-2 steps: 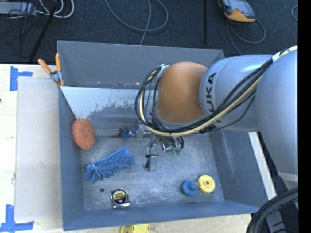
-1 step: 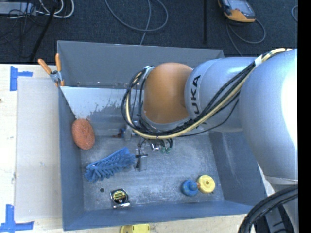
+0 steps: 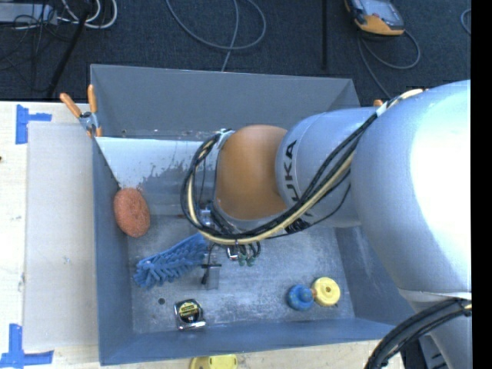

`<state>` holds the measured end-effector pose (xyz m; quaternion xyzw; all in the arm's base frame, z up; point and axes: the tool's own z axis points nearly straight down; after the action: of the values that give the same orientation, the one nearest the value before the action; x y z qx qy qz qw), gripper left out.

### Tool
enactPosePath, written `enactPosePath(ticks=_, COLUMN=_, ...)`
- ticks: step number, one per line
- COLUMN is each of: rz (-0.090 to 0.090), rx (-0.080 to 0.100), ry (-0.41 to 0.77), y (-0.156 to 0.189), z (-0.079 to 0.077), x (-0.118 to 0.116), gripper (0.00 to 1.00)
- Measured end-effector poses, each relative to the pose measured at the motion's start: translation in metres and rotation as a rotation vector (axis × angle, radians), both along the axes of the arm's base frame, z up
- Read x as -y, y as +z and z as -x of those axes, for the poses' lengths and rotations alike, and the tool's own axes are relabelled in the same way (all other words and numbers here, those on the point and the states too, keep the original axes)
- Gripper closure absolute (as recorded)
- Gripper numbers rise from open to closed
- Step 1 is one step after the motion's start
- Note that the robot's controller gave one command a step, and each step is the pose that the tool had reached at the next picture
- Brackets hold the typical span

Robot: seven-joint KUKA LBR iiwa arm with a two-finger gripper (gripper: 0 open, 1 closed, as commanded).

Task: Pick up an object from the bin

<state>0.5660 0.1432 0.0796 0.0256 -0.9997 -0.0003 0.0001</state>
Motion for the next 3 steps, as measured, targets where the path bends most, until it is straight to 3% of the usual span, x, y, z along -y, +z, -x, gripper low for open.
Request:
enactPosePath(ticks=1, rz=0.000, rx=0.003, ry=0.438, y=-0.0098, z=-0.0073, x=-0.0078, gripper=1.00)
enactPosePath(ticks=3, rz=0.000, rx=-0.002, ry=0.436, y=-0.0079, z=-0.0057, x=-0.0073, gripper=1.00)
